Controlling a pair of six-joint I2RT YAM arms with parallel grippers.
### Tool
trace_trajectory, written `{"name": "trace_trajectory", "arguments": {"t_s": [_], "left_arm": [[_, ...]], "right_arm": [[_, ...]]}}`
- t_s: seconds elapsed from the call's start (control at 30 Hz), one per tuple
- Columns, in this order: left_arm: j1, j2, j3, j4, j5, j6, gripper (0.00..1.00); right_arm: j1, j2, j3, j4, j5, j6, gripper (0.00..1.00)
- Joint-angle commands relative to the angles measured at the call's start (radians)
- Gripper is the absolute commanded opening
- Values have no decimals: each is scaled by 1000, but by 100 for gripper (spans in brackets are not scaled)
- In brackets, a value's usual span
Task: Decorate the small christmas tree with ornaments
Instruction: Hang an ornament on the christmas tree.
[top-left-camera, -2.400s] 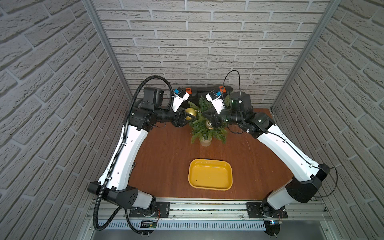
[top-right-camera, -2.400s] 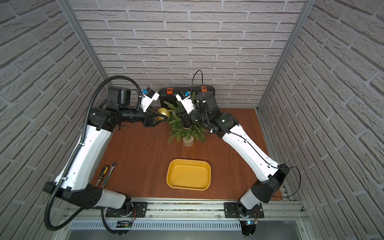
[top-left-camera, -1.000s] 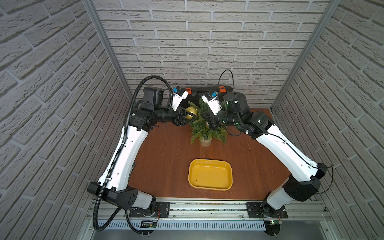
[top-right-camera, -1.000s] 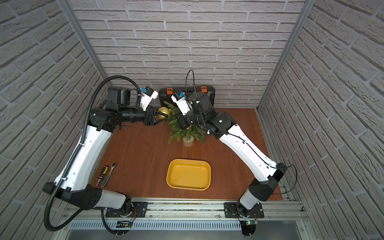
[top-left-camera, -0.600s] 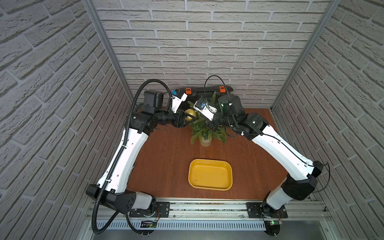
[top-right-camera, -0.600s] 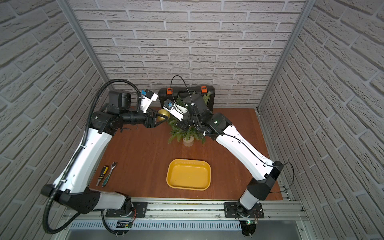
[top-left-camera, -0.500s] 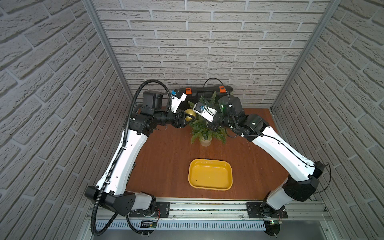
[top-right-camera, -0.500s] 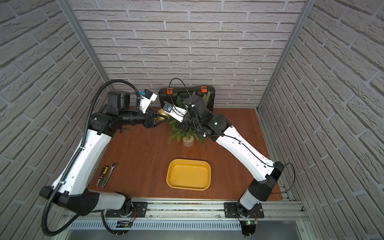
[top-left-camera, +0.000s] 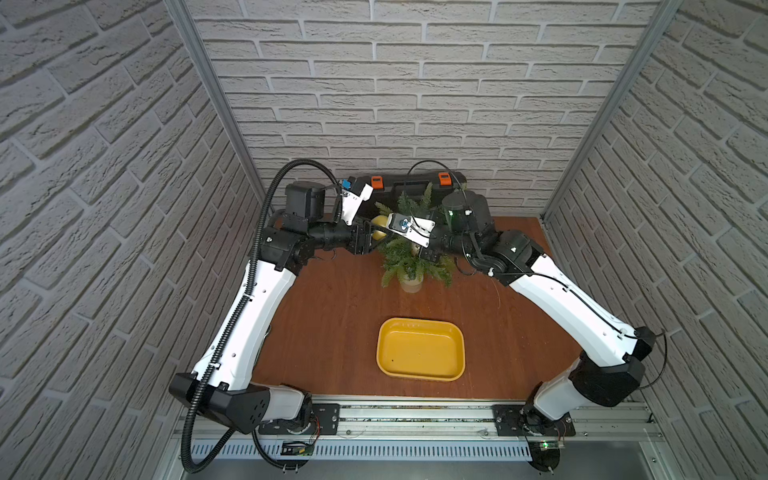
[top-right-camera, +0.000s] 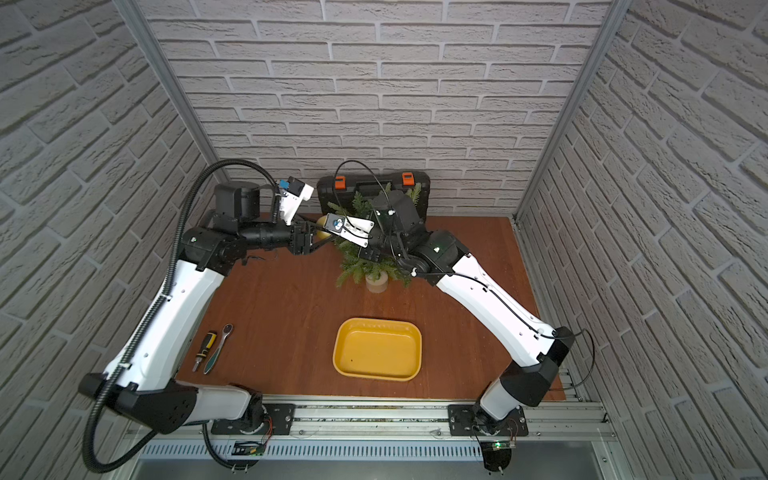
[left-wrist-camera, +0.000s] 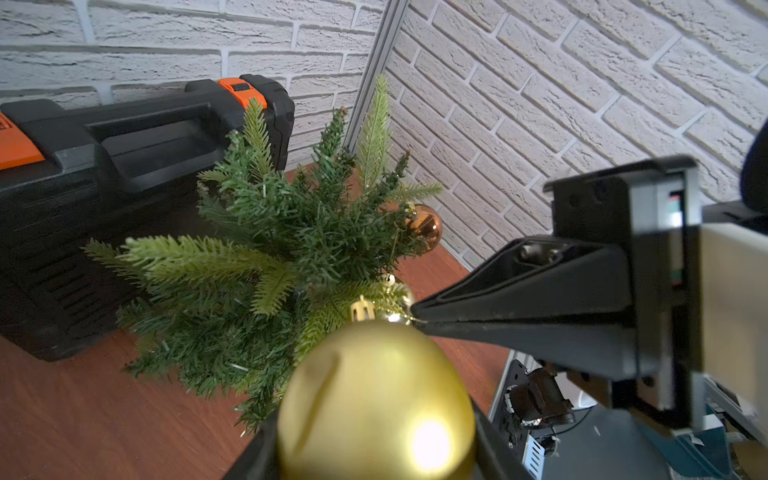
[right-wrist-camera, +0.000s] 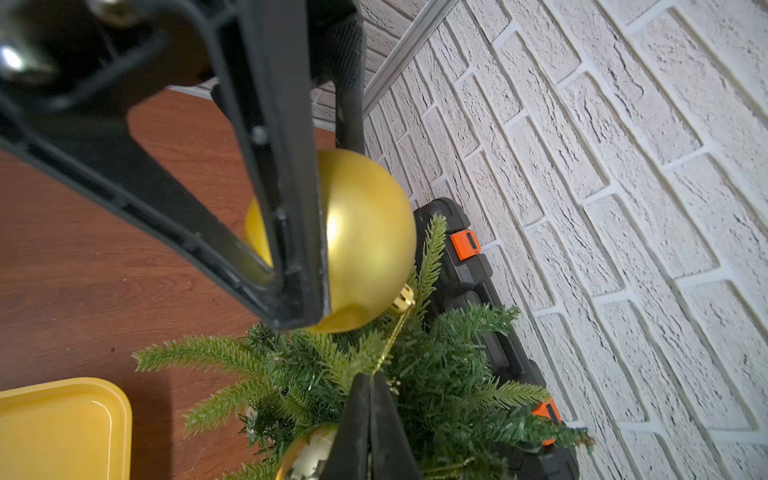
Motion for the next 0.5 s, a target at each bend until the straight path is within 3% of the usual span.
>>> {"name": "trace_trajectory", "arguments": {"t_s": [0.0,0.37,0.47], "left_arm": [[8,-36,-10,51,15,-13,32],[12,-40,-47,74,28,-33,31],[12,-41,-59,67,26,-30,31]], "right_arm": [[9,-56,5,22,-71,15,6],[8,-57,-19,42,64,102,6],[8,-42,9,-5,38,159,6]]}}
